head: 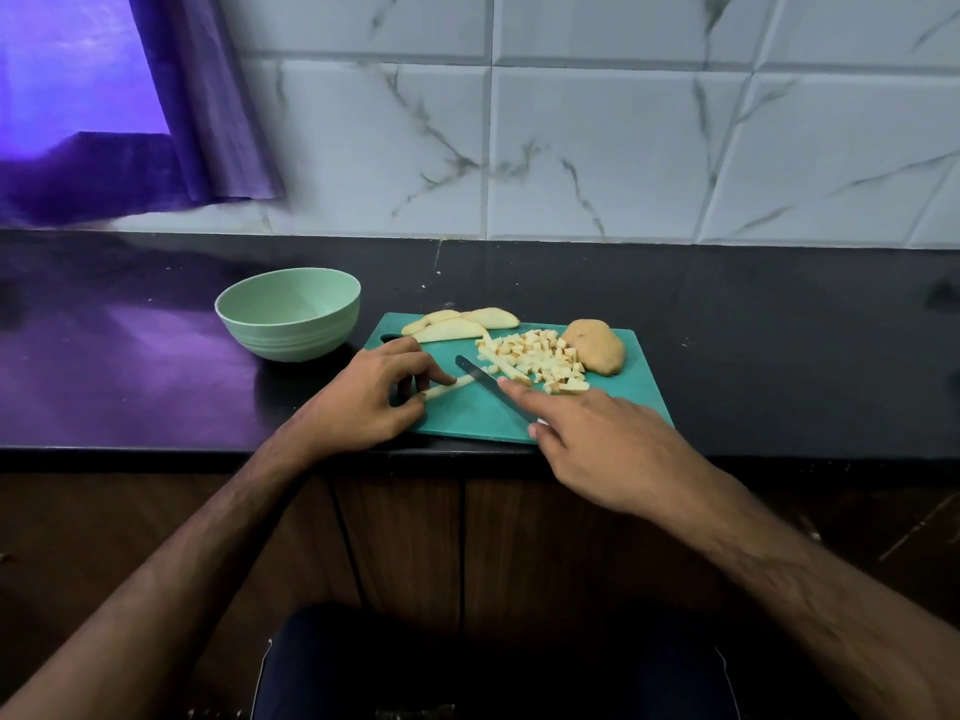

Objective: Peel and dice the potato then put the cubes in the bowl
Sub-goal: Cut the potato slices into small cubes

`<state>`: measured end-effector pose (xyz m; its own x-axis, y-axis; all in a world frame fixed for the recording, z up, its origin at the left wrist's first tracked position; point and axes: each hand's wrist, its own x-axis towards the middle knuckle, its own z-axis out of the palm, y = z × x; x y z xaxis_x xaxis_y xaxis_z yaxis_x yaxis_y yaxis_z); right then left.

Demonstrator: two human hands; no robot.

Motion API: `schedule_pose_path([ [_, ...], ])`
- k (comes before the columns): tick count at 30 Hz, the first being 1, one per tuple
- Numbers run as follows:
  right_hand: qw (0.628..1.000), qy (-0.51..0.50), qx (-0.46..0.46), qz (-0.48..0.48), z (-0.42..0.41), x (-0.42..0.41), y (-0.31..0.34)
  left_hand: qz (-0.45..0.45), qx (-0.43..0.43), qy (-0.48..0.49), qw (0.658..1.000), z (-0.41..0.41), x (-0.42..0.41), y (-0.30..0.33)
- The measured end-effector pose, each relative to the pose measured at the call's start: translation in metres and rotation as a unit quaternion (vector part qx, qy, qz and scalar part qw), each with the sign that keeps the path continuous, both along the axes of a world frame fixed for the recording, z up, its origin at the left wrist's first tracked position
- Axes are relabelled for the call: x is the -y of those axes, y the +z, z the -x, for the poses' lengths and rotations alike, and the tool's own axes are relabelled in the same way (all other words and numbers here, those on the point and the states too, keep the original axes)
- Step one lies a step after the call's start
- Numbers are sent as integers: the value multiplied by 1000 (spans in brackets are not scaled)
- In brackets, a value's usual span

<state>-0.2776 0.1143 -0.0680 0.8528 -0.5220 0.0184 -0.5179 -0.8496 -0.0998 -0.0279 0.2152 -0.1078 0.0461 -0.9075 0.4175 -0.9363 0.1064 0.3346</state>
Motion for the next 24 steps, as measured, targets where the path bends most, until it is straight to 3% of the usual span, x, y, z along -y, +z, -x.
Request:
schedule_pose_path([
  [24, 1000, 2, 16, 0, -12, -4, 2, -7, 5, 9, 1000, 2, -2, 0],
])
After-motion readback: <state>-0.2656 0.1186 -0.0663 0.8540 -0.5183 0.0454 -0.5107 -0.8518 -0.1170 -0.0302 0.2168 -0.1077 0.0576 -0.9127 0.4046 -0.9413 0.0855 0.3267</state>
